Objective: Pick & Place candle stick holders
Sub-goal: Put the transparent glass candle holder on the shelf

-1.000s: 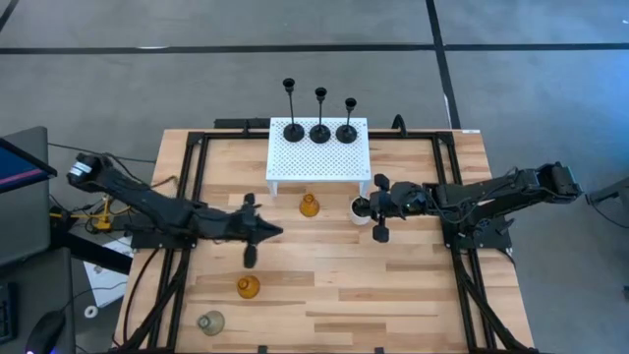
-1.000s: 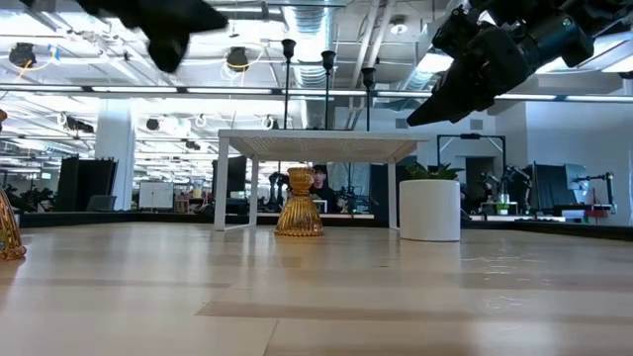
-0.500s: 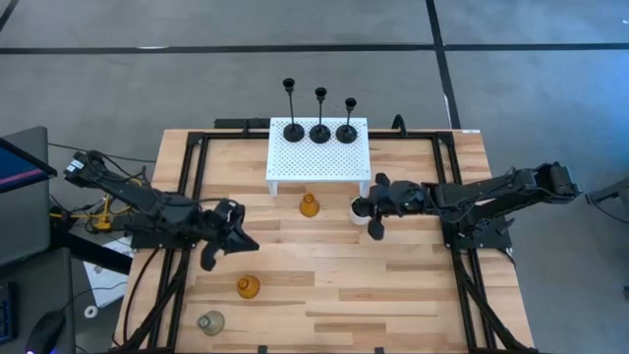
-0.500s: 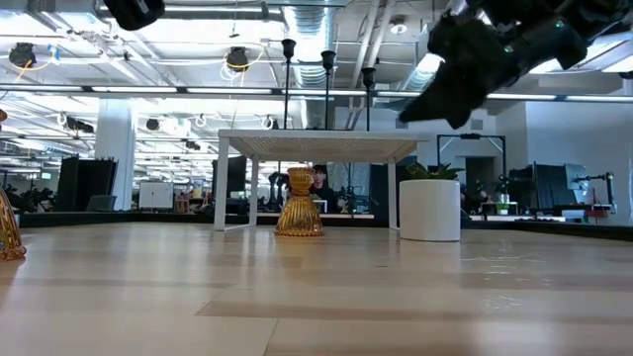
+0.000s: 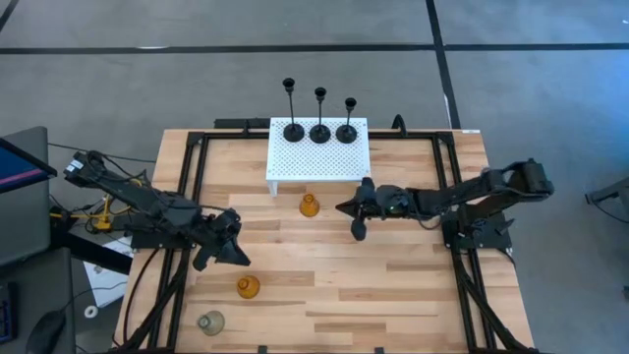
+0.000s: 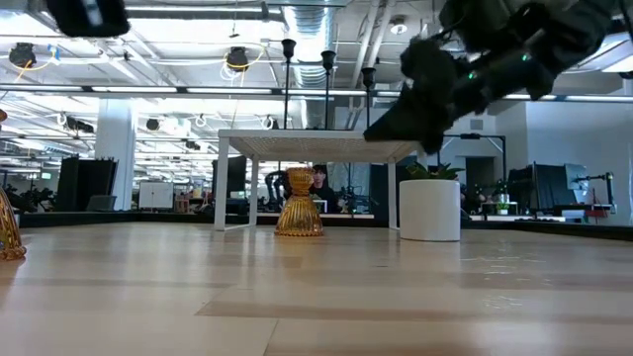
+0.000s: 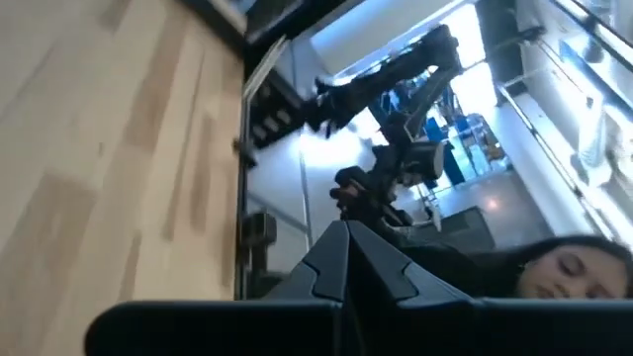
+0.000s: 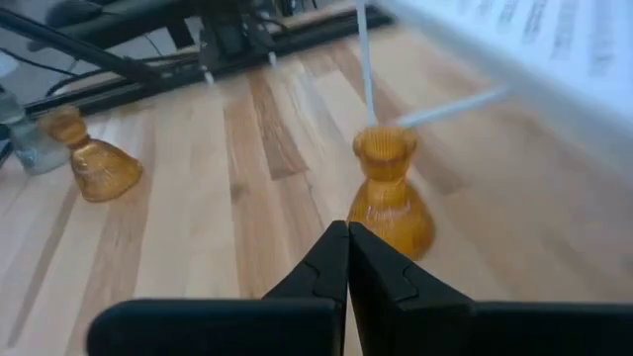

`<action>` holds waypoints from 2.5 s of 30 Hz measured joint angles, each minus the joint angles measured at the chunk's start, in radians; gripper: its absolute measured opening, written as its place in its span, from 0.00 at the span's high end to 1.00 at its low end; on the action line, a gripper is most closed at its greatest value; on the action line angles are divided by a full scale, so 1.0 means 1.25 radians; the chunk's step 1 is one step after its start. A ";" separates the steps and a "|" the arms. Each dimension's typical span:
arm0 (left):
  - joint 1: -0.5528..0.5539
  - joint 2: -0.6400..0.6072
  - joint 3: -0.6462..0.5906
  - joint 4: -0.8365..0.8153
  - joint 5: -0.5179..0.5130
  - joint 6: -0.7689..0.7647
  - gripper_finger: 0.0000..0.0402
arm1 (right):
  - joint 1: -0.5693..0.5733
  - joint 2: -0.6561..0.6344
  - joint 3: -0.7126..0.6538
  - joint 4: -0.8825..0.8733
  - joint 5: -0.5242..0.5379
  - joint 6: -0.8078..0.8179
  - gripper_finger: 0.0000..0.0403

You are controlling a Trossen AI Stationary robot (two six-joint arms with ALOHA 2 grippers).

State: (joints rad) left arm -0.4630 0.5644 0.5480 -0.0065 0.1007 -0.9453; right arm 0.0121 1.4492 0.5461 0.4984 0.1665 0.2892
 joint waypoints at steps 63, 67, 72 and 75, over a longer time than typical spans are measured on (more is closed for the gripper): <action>-0.562 0.282 0.223 -0.017 -0.227 -0.201 0.99 | 0.206 0.001 0.084 -0.041 0.226 0.117 1.00; -0.566 0.282 0.223 -0.016 -0.234 -0.217 0.99 | 0.221 0.001 0.084 -0.046 0.264 0.118 1.00; -0.604 0.289 0.230 -0.015 -0.286 -0.227 0.99 | 0.241 0.001 0.084 -0.046 0.283 0.119 1.00; -0.629 0.303 0.254 -0.017 -0.304 -0.280 0.99 | 0.251 0.001 0.084 -0.046 0.294 0.119 1.00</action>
State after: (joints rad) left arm -1.2490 0.9426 0.8655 -0.0275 -0.2790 -1.2950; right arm 0.3262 1.4502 0.6514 0.4409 0.5333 0.4385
